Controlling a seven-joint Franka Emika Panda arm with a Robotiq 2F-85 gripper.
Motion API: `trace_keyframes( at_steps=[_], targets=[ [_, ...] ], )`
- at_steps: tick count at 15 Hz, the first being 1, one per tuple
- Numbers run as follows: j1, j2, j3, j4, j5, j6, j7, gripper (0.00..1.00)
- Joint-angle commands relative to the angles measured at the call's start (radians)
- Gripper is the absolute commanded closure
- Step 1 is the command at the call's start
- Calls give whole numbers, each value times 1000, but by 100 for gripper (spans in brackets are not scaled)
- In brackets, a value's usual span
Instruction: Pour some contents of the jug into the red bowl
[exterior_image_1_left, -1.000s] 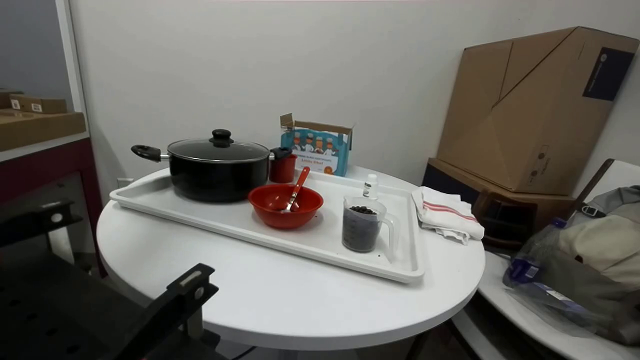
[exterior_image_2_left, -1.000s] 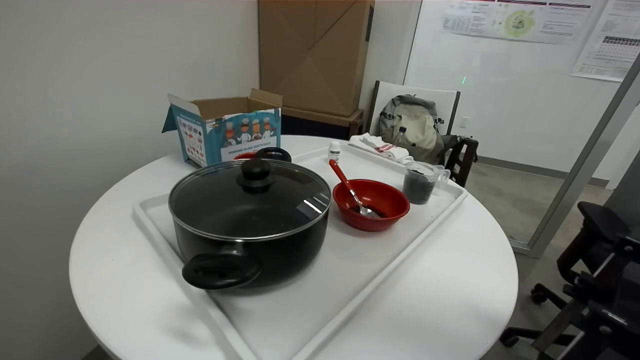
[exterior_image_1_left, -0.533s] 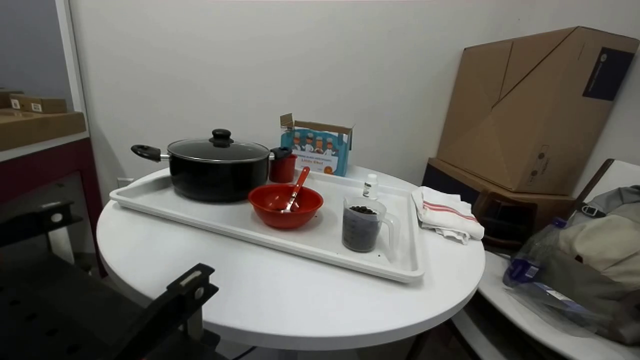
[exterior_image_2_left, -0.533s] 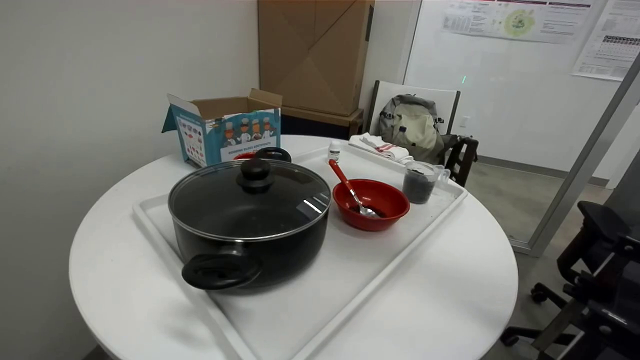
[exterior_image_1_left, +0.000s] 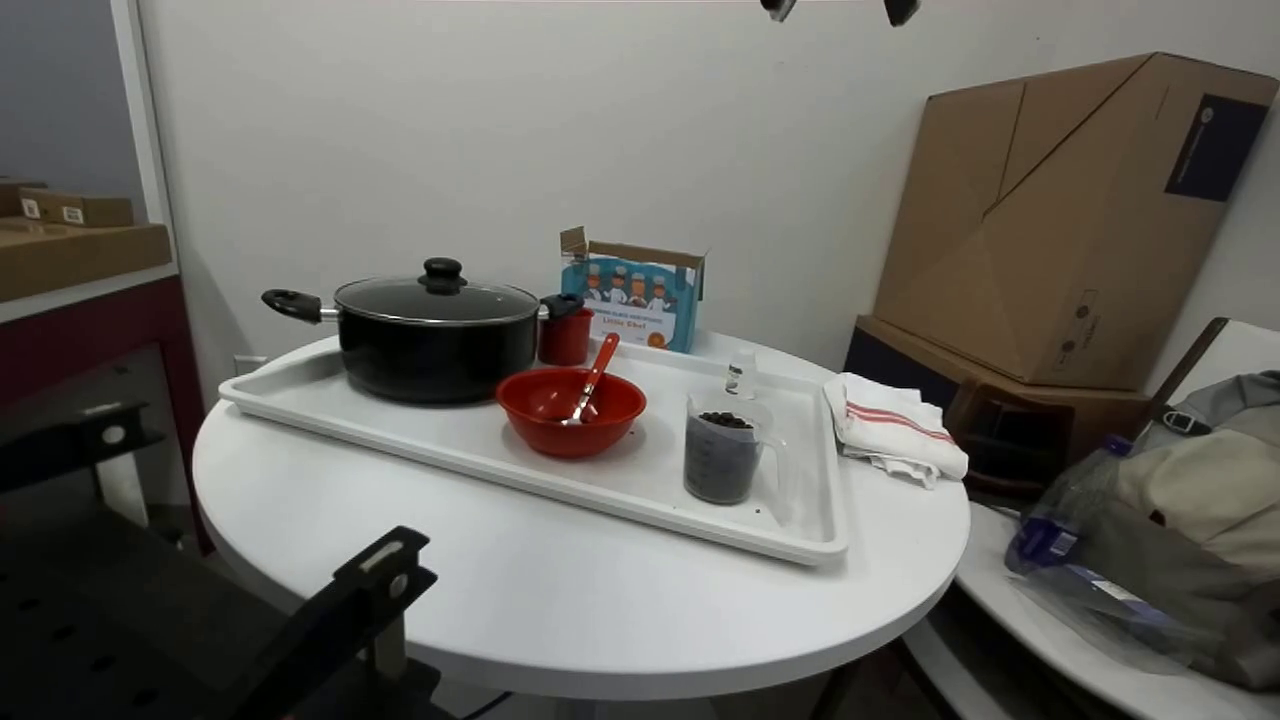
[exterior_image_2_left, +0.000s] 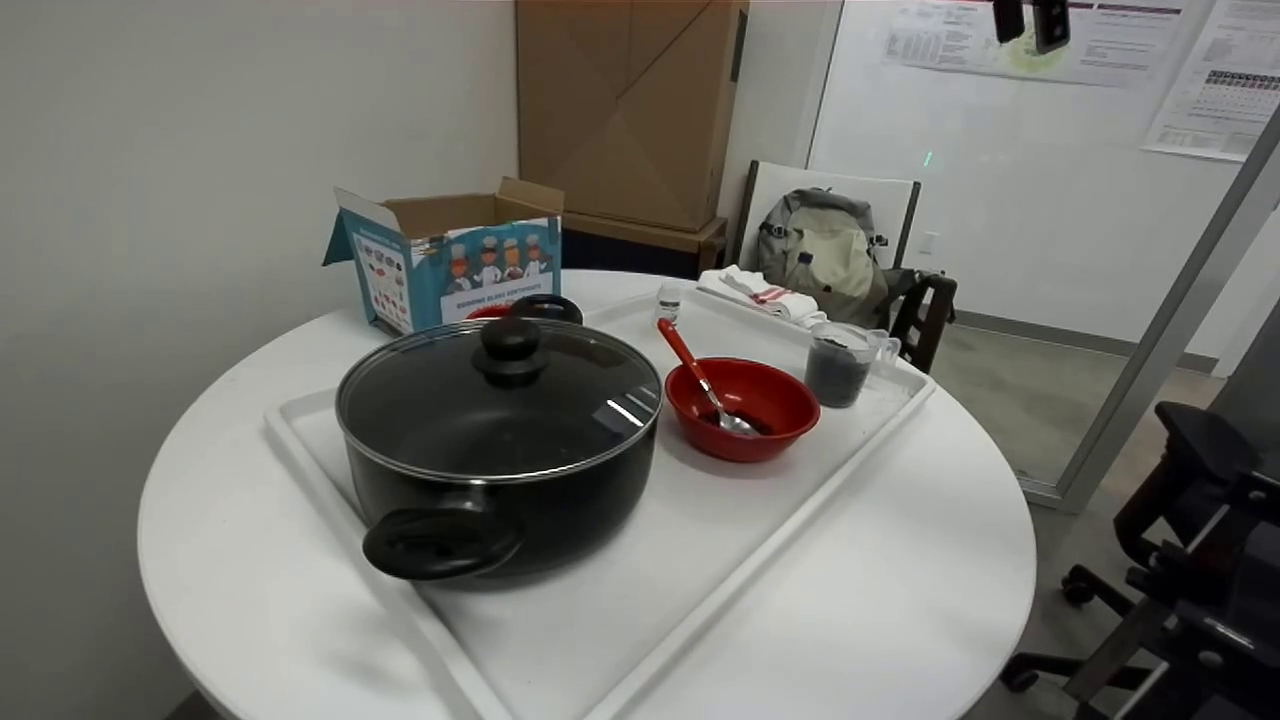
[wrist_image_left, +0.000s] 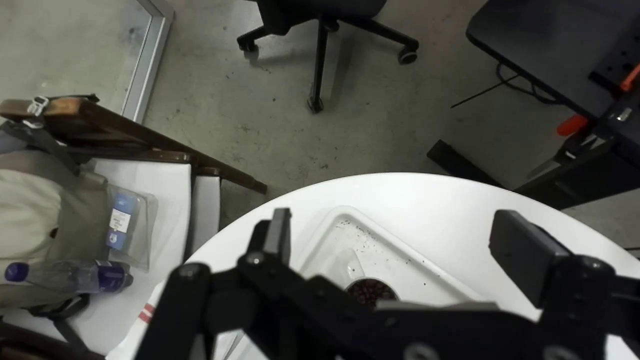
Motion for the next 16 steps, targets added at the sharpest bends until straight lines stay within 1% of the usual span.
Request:
trace_keyframes(
  at_steps=[1,4,11,16],
  targets=[
    [-26,57,-11,26,-1,68,-174,0],
    [-48,83,-18,9,13,131,-236,0],
    [-88,176,-37,-4,40,209,-209,0],
    [-105,276,-42,28,30,254,-214,0]
  ],
)
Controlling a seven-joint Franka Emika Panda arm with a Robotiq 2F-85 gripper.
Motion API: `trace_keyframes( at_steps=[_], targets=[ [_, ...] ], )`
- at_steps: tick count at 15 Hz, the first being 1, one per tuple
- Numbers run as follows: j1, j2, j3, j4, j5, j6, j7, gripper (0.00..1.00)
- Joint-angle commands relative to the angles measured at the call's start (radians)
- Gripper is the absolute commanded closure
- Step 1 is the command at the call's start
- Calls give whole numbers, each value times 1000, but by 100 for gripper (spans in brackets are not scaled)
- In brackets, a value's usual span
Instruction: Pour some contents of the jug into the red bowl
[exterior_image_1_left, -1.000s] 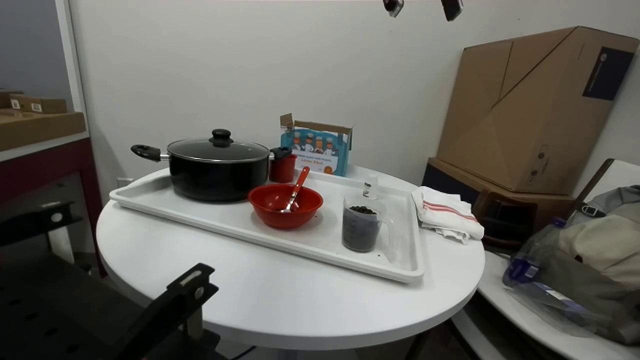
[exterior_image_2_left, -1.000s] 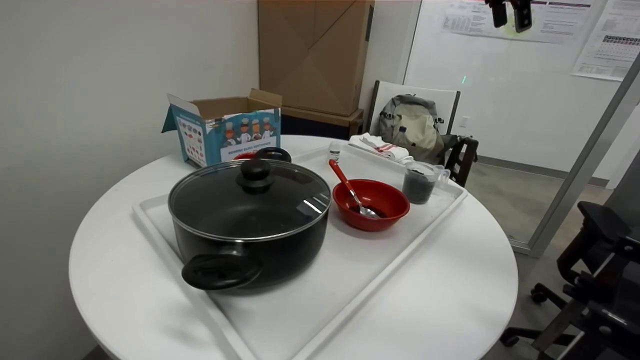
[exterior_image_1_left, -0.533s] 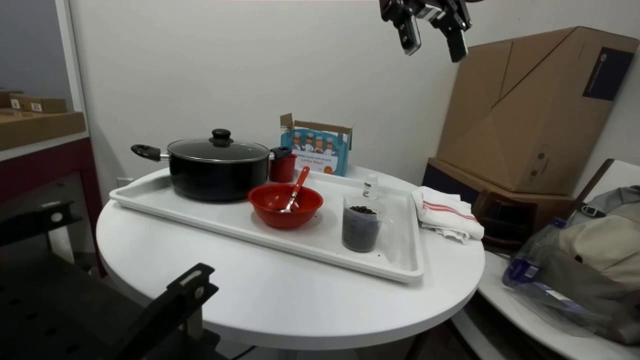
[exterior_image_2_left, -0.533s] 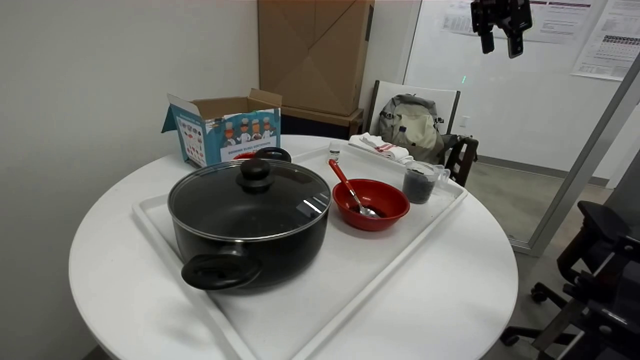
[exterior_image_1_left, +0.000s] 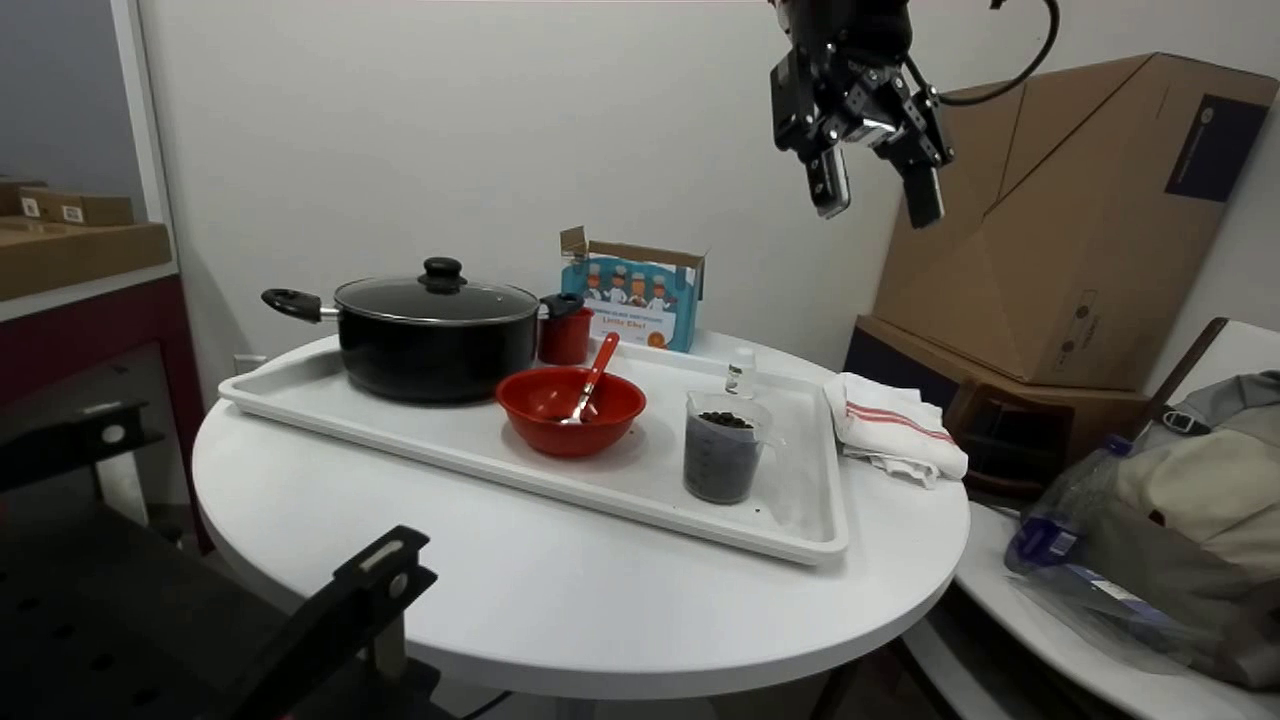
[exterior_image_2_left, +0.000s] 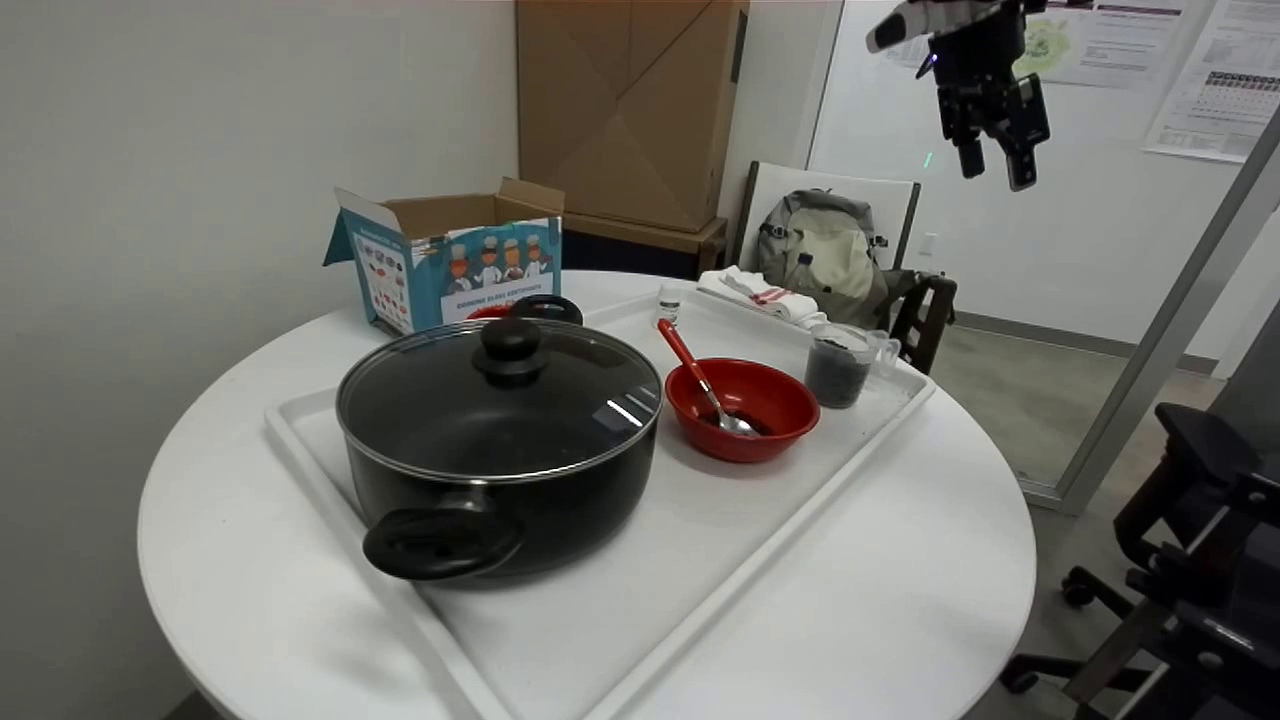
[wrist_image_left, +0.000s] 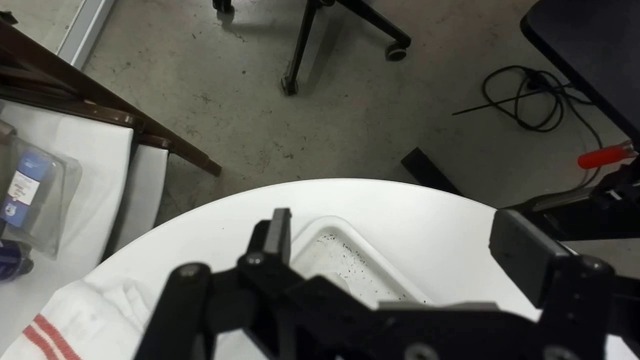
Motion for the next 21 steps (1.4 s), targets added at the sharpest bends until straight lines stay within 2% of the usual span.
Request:
trace_keyframes(
  at_steps=[1,8,14,21],
  targets=[
    [-10,79,-3,42,13,47,-12,0],
    [-9,244,13,146,33,124,-8,0],
    [1,370,29,241,43,131,-17,0],
    [4,438,28,281,35,130,-20,0]
  ],
)
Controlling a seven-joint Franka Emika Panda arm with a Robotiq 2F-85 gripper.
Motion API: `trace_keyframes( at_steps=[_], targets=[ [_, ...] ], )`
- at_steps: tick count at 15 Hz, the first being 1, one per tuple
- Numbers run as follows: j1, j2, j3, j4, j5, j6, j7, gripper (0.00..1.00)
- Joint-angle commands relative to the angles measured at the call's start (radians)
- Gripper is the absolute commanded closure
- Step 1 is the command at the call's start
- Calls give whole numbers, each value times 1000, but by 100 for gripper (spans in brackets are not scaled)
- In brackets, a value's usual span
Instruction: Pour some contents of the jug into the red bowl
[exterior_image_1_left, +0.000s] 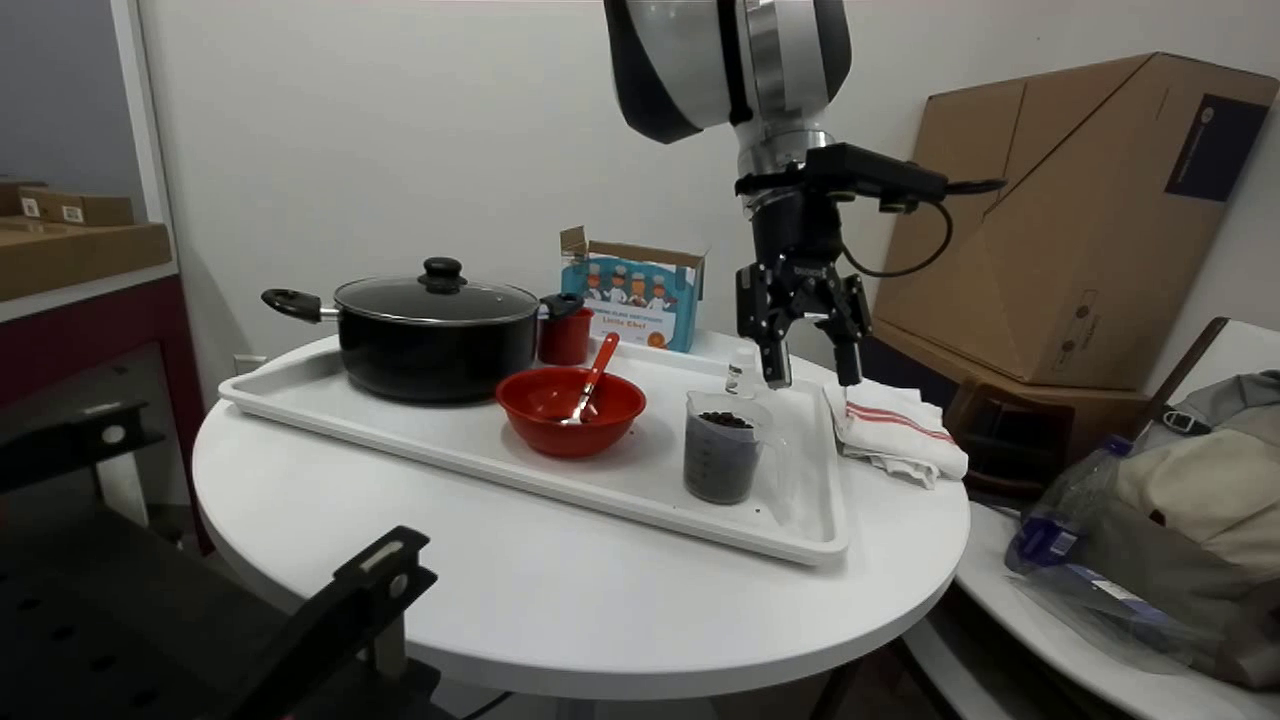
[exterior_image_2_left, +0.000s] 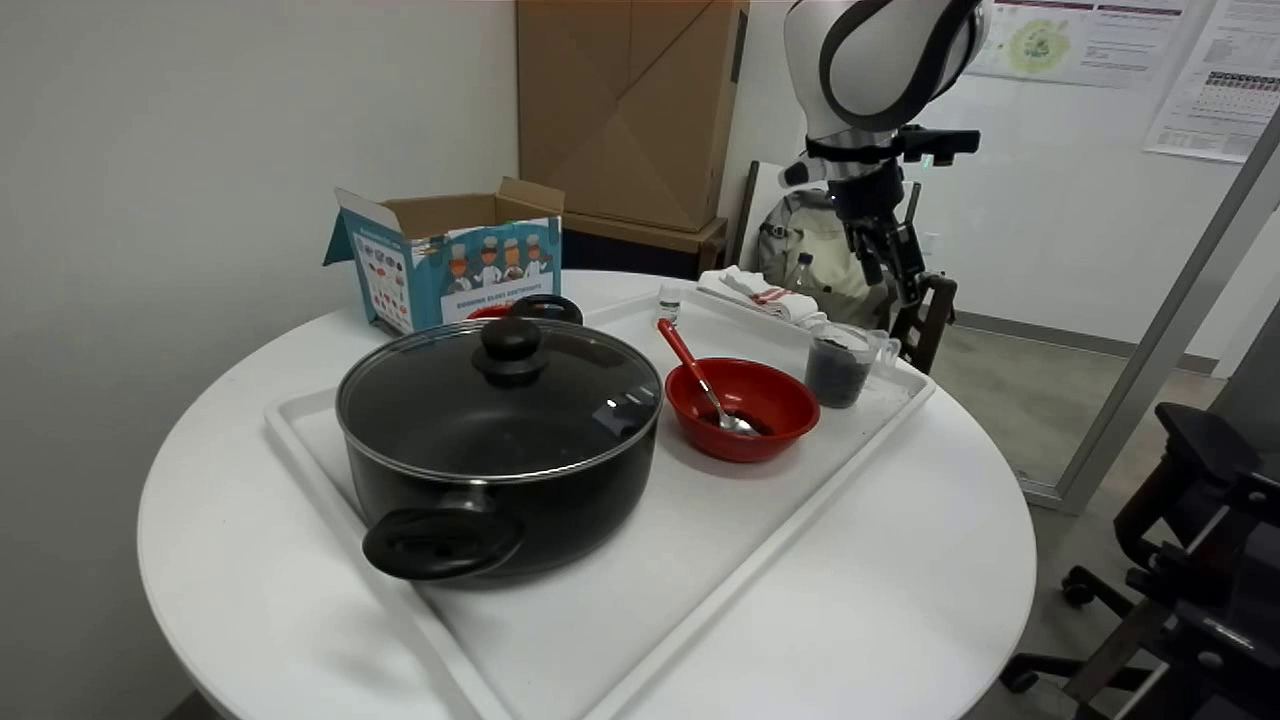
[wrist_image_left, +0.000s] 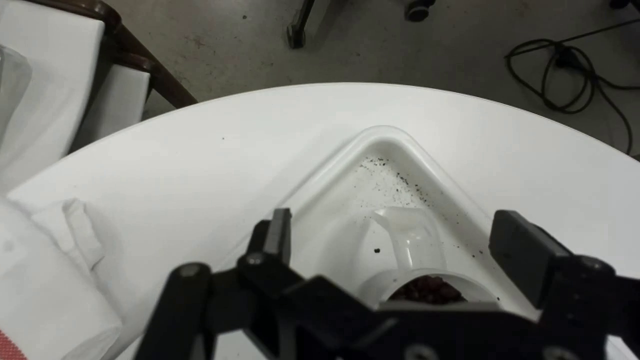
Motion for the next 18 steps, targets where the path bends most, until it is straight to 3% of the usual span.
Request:
trace_keyframes(
  at_steps=[1,11,13,15,18],
  targets=[
    [4,37,-5,29,5,3,-17,0],
    [31,94,-4,17,-38,27,-17,1],
    [29,97,-4,16,-37,34,-21,9],
    [23,95,-3,10,-32,42,-24,29],
    [13,87,-4,0,-27,55,-27,51]
  ],
)
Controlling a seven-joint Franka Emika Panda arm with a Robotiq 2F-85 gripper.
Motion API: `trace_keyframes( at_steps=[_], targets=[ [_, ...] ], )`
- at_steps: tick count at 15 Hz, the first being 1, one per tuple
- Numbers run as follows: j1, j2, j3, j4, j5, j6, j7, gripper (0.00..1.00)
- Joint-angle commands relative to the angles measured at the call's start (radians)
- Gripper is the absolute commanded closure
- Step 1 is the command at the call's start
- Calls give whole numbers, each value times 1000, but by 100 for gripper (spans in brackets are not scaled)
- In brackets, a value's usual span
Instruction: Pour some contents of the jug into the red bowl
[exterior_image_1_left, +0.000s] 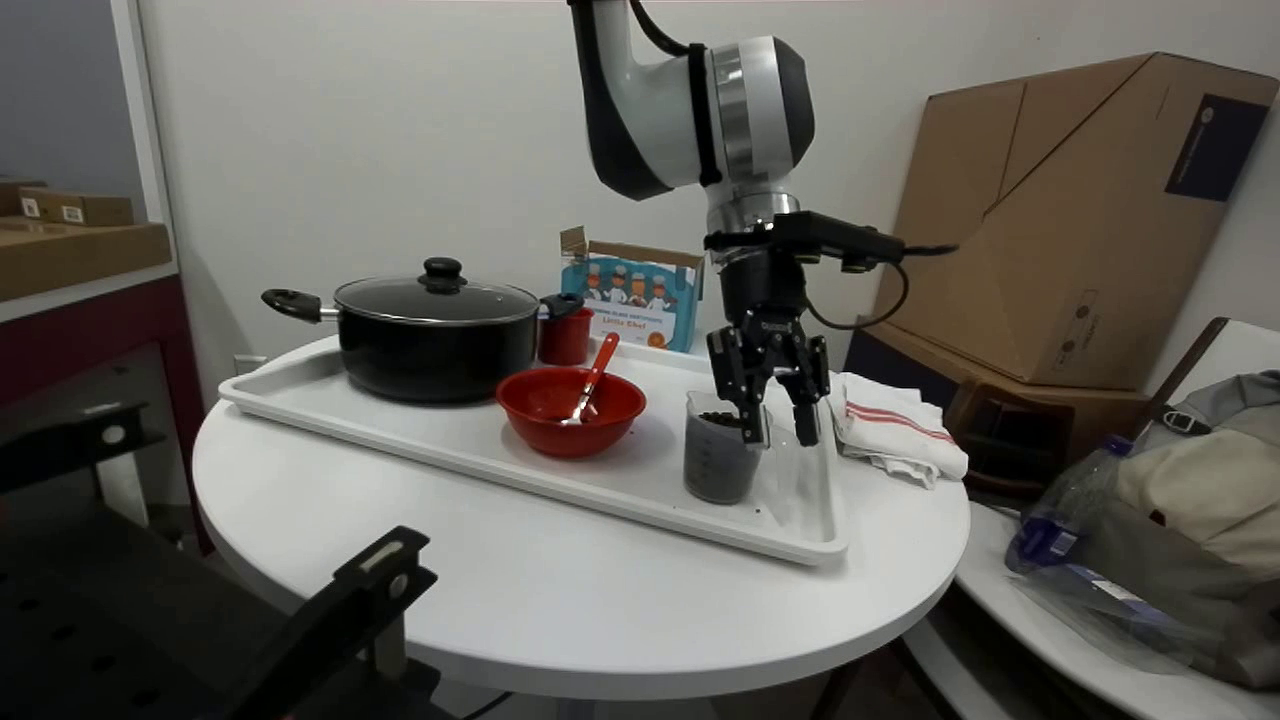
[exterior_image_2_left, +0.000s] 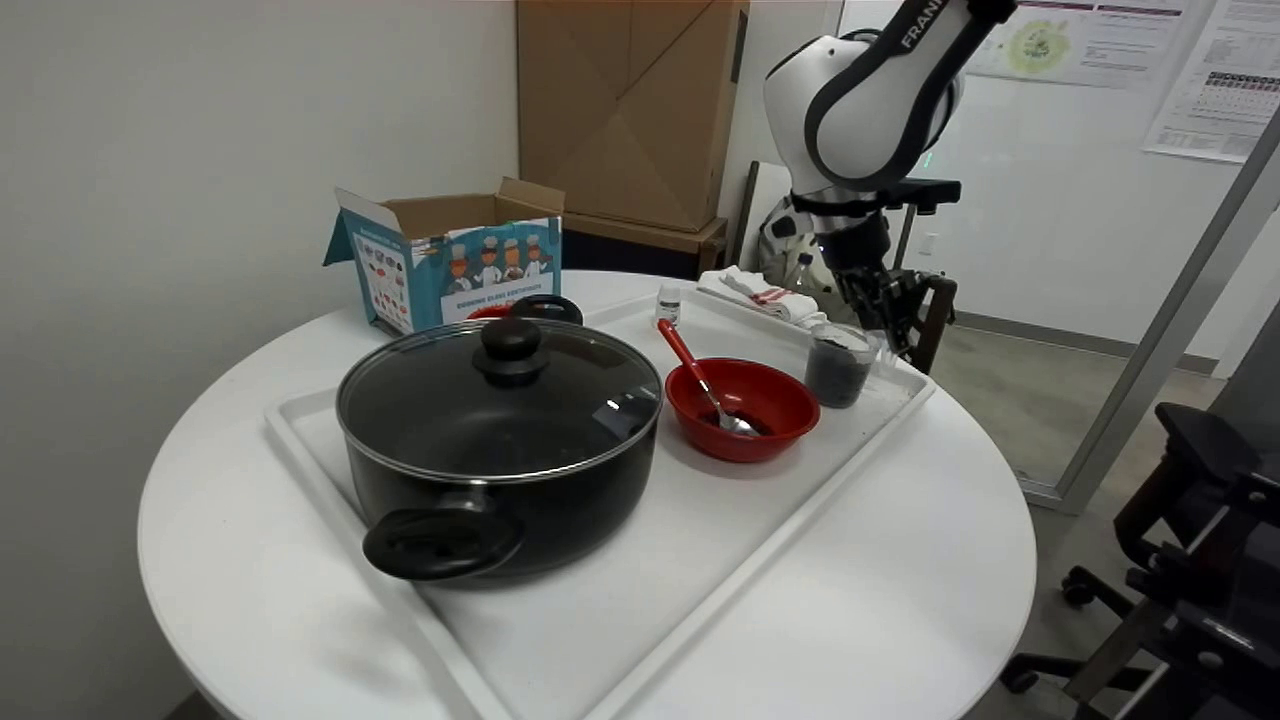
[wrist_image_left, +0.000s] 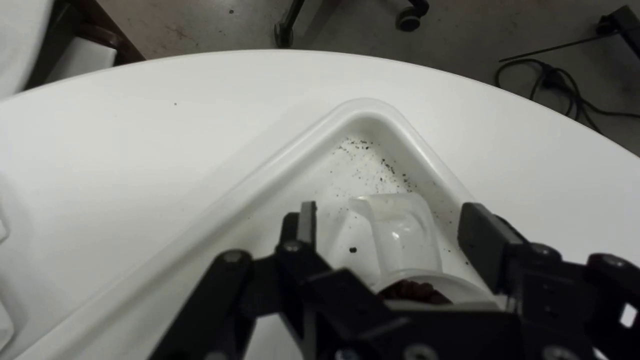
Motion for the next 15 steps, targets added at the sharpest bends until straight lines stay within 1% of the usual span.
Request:
trace_keyframes(
  at_steps=[1,2,5,6,7,8,12,15],
  targets=[
    [-13,-6,-4,-7,-3,30,-26,59],
    [-16,-8,-4,-9,-2,33,-27,66],
    [-22,-14,-4,-19,-2,45,-31,90],
    [-23,-15,-3,-21,-1,50,-33,91],
    [-24,-15,-2,-22,0,54,-36,87],
    [-25,-16,-1,-23,2,56,-39,87],
    [-18,-27,3,-33,5,51,-39,87],
    [1,-50,3,-43,-3,37,-28,87]
  ],
)
